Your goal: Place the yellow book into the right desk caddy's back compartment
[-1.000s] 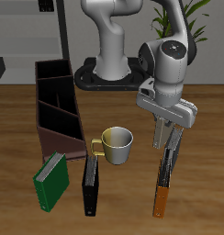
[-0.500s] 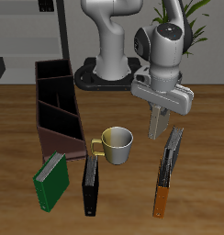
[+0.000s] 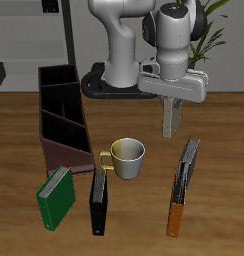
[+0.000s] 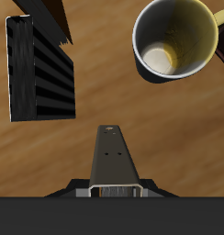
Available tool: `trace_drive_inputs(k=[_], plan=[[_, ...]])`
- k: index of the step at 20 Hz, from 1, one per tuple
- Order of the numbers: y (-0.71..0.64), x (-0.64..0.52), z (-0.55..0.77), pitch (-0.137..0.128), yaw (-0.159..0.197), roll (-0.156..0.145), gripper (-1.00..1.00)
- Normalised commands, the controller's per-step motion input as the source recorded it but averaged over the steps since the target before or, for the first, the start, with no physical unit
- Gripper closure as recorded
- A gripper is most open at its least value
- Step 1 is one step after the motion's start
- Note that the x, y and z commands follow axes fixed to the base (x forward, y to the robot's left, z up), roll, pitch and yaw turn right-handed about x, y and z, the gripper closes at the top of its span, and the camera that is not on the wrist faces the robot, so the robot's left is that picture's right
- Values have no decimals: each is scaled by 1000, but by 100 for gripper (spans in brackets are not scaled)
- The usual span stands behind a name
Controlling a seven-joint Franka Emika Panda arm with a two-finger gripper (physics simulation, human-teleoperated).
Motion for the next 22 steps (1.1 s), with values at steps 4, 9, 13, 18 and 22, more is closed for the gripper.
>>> trace_drive_inputs(k=[4, 9, 13, 18, 22], plan=[[-198, -149, 243, -21, 119, 12, 100], [-454, -246, 460, -49, 203, -11, 100], [-316, -198, 274, -36, 125, -6, 100], [-304, -172, 238, -21, 169, -19, 100], [-247, -137, 253, -23, 177, -36, 100]])
